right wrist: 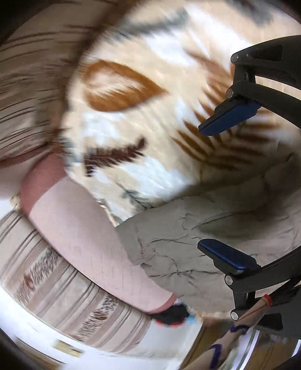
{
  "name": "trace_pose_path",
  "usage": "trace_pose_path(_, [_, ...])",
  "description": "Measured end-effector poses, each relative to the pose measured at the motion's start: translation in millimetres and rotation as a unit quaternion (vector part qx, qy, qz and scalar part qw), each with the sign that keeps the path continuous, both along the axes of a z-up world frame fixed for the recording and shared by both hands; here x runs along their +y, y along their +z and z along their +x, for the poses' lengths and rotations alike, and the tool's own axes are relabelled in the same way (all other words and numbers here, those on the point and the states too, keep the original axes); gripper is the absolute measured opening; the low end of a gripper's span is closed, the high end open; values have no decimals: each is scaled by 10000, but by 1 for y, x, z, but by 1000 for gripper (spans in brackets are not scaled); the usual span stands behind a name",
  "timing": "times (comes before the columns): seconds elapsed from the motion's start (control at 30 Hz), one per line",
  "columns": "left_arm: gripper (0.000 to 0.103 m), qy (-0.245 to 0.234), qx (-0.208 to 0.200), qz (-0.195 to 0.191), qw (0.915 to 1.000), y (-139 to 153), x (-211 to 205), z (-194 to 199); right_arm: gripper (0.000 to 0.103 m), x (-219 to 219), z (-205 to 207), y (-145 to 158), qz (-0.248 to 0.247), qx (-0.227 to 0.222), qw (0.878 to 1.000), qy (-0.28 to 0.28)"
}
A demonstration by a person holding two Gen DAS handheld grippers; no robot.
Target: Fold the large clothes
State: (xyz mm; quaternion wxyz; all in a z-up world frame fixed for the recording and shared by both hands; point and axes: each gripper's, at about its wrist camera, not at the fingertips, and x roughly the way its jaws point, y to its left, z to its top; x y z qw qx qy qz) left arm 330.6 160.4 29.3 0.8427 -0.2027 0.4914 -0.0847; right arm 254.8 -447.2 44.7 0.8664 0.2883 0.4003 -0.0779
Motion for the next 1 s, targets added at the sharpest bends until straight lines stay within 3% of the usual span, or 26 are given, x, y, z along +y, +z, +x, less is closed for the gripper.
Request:
trace_pose_path(0.1, [86,-68,-204,228,9995,9,-21,-1,94,44,10,18,-477,-193,9965,656])
trace_pose_path(0.23, [86,-510,-338,634,9961,4,-77,15,94,102,23,9,-1018,-177,9853,1361])
trace_pose_path(0.37, [87,-632,-419,1724,9821,-23,-122,43,93,147,61,-18,-1680,23,9730,1580])
trace_pose_path(0.4, [91,-660,-455,1873,9790,-29,-126,50,93,151,67,-22,-1815,-30,9711,1548])
trace_pose_path(0.47, [94,-634,-542,1885,9785,-34,-125,60,94,150,82,-27,-1815,-81,9722,1477])
trace_pose_path(0.57, [100,-559,-389,1570,9852,-44,-116,88,99,142,107,-33,-1681,-56,9749,1459])
trace_pose_path(0.77, [101,-280,-140,1310,9909,-62,-104,131,102,129,151,-42,-1535,113,9807,1210])
trace_pose_path(0.9, [101,-192,-129,1360,9904,-57,-104,131,102,130,158,-36,-1712,251,9791,1073])
trace_pose_path(1.0, [101,-143,-341,1448,9888,-40,-96,110,99,136,135,-15,-1811,97,9787,961])
